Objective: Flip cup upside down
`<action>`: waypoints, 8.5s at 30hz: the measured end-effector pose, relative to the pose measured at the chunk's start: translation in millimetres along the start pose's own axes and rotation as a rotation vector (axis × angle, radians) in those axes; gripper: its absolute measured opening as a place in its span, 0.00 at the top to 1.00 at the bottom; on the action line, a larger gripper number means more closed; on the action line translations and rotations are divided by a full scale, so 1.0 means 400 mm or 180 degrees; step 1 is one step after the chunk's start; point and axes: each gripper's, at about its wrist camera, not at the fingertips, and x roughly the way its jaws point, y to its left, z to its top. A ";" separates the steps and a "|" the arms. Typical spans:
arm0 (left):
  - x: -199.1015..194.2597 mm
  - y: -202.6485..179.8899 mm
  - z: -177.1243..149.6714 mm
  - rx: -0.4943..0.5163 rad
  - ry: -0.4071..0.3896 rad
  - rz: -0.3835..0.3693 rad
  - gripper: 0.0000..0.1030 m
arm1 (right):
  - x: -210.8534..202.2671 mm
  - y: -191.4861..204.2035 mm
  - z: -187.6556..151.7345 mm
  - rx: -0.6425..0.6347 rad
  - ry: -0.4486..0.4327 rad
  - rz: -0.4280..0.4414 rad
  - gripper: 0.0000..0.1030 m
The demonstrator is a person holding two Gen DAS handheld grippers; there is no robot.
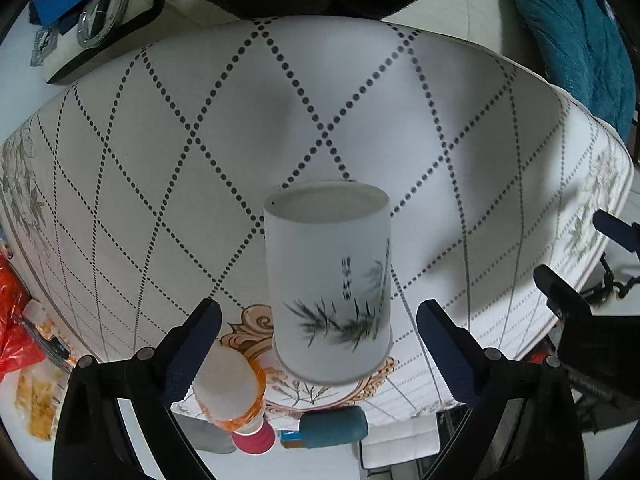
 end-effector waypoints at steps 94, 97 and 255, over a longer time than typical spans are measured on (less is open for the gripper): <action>-0.034 -0.239 -0.008 0.0882 -0.0150 0.0288 0.14 | 0.412 0.140 -0.463 0.6980 -0.0204 0.4470 0.27; -0.039 -0.245 -0.008 0.0891 -0.0143 0.0290 0.14 | 0.418 0.145 -0.502 0.7059 -0.0205 0.4341 0.19; -0.878 -0.211 -0.726 0.1183 -0.2576 -0.0032 0.03 | -0.979 0.284 -0.449 0.9771 -0.0119 -0.0912 0.02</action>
